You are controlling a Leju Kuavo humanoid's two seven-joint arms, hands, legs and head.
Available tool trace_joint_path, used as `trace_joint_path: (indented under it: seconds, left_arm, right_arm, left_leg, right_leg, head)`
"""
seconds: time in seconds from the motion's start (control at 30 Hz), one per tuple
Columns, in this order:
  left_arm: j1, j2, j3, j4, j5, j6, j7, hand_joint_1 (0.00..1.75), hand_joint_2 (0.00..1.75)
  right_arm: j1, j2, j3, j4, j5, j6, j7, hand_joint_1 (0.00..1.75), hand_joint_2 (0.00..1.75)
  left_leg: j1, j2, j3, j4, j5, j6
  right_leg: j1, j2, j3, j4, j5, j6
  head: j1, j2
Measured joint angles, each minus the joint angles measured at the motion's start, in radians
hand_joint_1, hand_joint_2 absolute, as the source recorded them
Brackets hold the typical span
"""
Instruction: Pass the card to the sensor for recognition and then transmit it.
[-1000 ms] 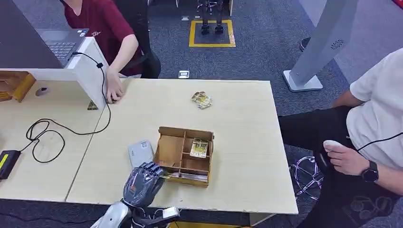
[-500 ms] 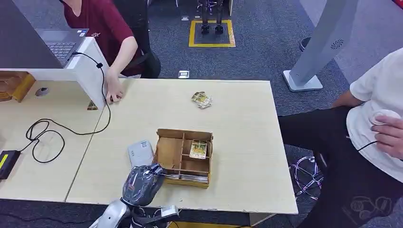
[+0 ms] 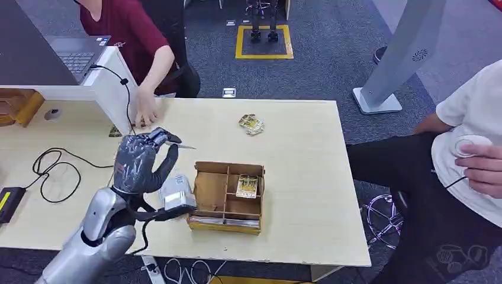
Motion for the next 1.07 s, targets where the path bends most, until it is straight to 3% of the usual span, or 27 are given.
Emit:
trace_joint_path:
  seconds: [0.13, 0.23, 0.37, 0.53, 0.7, 0.87, 0.97, 1.07]
  left_arm:
    - [-0.031, 0.006, 0.029, -0.010, -0.003, -0.009, 0.009, 1.75, 1.75]
    - [-0.052, 0.009, 0.032, -0.004, -0.079, -0.016, 0.055, 1.75, 1.75]
    - [-0.130, -0.011, 0.032, 0.091, -0.138, -0.045, 0.122, 1.75, 1.75]
    - [-0.221, -0.055, 0.034, 0.260, -0.137, -0.050, 0.143, 1.75, 1.75]
    - [-0.249, -0.074, 0.034, 0.356, -0.141, -0.046, 0.153, 1.75, 1.75]
    - [-0.252, -0.079, 0.034, 0.401, -0.138, -0.045, 0.155, 1.75, 1.75]
    - [-0.252, -0.079, 0.035, 0.411, -0.138, -0.045, 0.155, 1.57, 1.75]
    - [-0.252, -0.079, 0.035, 0.411, -0.138, -0.045, 0.155, 1.57, 1.75]
  right_arm:
    - [0.000, 0.000, 0.000, 0.000, 0.000, 0.000, 0.000, 0.00, 0.00]
    - [0.000, 0.000, 0.002, 0.000, 0.003, -0.003, 0.000, 0.00, 0.00]
    - [-0.004, 0.000, 0.016, -0.004, 0.016, -0.002, 0.000, 0.00, 0.00]
    - [-0.011, 0.000, 0.026, -0.008, 0.019, 0.002, 0.000, 0.00, 0.00]
    - [-0.012, 0.000, 0.033, -0.008, 0.019, 0.002, 0.000, 0.00, 0.00]
    - [-0.013, 0.000, 0.040, -0.008, 0.019, 0.002, 0.000, 0.00, 0.00]
    - [-0.013, 0.000, 0.041, -0.008, 0.019, 0.002, 0.000, 0.00, 0.00]
    - [-0.013, 0.000, 0.041, -0.008, 0.019, 0.002, 0.000, 0.00, 0.00]
  left_leg:
    - [0.000, 0.000, 0.000, 0.000, 0.000, 0.000]
    - [0.000, 0.000, 0.000, 0.000, 0.000, 0.000]
    - [0.000, 0.000, 0.000, 0.000, 0.000, 0.000]
    - [0.000, 0.001, 0.000, 0.001, 0.001, 0.001]
    - [0.000, 0.000, 0.000, 0.001, 0.001, 0.001]
    - [0.000, 0.000, -0.001, 0.000, 0.001, 0.001]
    - [0.000, 0.000, -0.001, 0.000, 0.001, 0.001]
    - [0.000, 0.000, -0.001, 0.000, 0.001, 0.001]
  right_leg:
    - [0.000, 0.000, 0.000, 0.000, 0.000, 0.000]
    - [0.000, 0.000, -0.001, 0.000, 0.000, 0.000]
    - [0.000, 0.000, -0.001, 0.000, 0.000, 0.000]
    - [0.000, 0.000, -0.001, 0.000, 0.002, 0.000]
    - [0.000, 0.001, -0.001, 0.000, 0.002, 0.000]
    - [0.000, 0.001, -0.001, 0.000, 0.001, 0.000]
    - [0.000, 0.000, -0.001, 0.000, 0.001, 0.000]
    - [0.000, 0.000, -0.001, 0.000, 0.001, 0.000]
  head:
    - [0.000, 0.000]
    - [0.000, 0.000]
    - [0.000, 0.000]
    - [0.000, 0.000]
    - [0.000, 0.000]
    - [0.000, 0.000]
    - [0.000, 0.000]
    - [0.000, 0.000]
